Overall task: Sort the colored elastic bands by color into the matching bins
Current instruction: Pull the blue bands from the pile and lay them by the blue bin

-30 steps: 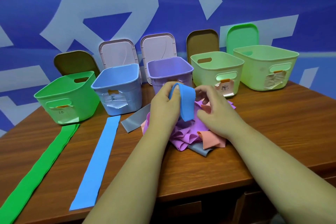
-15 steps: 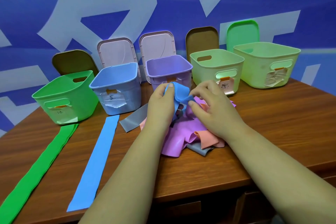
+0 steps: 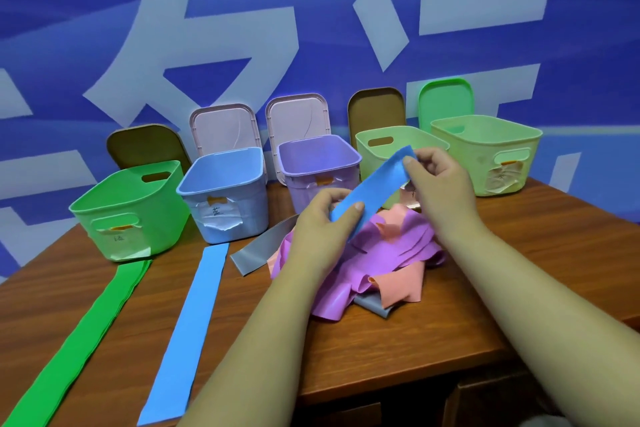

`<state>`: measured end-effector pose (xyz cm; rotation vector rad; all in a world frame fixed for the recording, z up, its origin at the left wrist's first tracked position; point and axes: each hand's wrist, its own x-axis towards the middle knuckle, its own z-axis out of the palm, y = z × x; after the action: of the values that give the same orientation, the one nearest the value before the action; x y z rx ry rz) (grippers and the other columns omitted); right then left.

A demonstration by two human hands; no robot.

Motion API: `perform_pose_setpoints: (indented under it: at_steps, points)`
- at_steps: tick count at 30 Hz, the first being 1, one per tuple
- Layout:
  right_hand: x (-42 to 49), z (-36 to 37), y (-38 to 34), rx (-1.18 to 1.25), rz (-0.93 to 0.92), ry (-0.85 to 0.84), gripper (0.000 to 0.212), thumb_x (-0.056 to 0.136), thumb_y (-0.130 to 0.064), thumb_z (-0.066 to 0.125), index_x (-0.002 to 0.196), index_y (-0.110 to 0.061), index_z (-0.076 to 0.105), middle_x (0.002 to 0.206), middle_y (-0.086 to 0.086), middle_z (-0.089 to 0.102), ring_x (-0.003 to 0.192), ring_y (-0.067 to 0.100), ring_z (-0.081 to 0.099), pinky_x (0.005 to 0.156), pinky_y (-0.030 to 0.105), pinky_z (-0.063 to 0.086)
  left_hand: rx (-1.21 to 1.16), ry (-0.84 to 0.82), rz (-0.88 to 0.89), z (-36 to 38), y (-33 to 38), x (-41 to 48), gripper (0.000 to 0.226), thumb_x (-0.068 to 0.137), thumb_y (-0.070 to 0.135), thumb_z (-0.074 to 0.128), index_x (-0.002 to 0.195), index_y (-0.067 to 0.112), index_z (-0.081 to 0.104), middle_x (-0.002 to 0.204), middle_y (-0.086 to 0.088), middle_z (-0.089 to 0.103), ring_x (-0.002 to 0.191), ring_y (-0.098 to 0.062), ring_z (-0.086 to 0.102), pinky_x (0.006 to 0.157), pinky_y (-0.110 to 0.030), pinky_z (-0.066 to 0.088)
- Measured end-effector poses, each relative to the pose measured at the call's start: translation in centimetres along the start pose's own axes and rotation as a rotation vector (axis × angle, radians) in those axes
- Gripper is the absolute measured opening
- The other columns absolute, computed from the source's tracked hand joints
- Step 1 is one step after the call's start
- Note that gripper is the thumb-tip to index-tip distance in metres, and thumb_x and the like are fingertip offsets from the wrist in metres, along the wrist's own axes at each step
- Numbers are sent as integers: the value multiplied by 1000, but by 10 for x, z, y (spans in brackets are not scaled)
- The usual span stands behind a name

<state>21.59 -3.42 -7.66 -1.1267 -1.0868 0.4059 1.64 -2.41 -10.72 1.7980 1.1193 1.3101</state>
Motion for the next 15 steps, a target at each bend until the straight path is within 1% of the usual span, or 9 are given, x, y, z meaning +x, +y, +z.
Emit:
perform_pose_setpoints:
  at_steps: [2, 3, 5, 7, 9, 12, 15]
  points:
    - [10, -3, -13, -10, 5, 22, 8, 96, -22, 66, 91, -25, 71, 67, -2, 64, 57, 15, 60, 58, 30, 48, -16, -21, 19, 0, -1, -2, 18, 94, 38, 71, 112, 36, 68, 107, 14, 75, 101, -10, 72, 91, -44, 60]
    - [15, -4, -21, -12, 15, 32, 8, 96, -20, 66, 91, -25, 71, 65, -4, 64, 55, 15, 58, 54, 29, 48, -4, -25, 32, 0, -1, -3, 18, 96, 35, 71, 113, 34, 67, 108, 14, 75, 101, -8, 71, 91, -41, 59]
    - [23, -3, -38, 1, 37, 37, 12, 95, -15, 66, 89, -24, 71, 63, -8, 64, 50, 12, 56, 49, 27, 45, 81, -17, 70, -1, -1, -6, 18, 98, 32, 68, 115, 31, 65, 108, 15, 72, 99, -6, 67, 87, -35, 57]
    - [27, 0, -53, 4, 29, 25, 11, 94, -14, 66, 88, -22, 71, 66, -5, 65, 49, 13, 55, 48, 27, 44, 197, -11, 94, -1, -2, -8, 19, 100, 31, 64, 119, 28, 61, 109, 13, 69, 95, -9, 62, 81, -32, 49]
    - [31, 2, -69, 0, -1, 18, 10, 93, -16, 66, 89, -22, 71, 69, -3, 65, 50, 15, 54, 50, 28, 44, 262, -20, 110, -2, -2, -9, 25, 101, 29, 62, 126, 27, 58, 114, 11, 67, 98, -11, 59, 82, -31, 45]
    - [37, 5, -91, 14, -33, 45, 9, 91, -16, 64, 88, -22, 70, 71, -4, 63, 52, 16, 52, 49, 28, 44, 254, -10, 123, -3, -3, -11, 33, 100, 25, 62, 131, 28, 55, 121, 10, 66, 105, -13, 59, 88, -33, 48]
    - [40, 10, -110, 11, -66, 59, 8, 92, -15, 63, 91, -19, 71, 76, -4, 64, 54, 14, 53, 47, 23, 44, 215, -1, 78, -3, -3, -12, 28, 101, 24, 61, 128, 28, 57, 112, 10, 69, 98, -11, 62, 87, -33, 50]
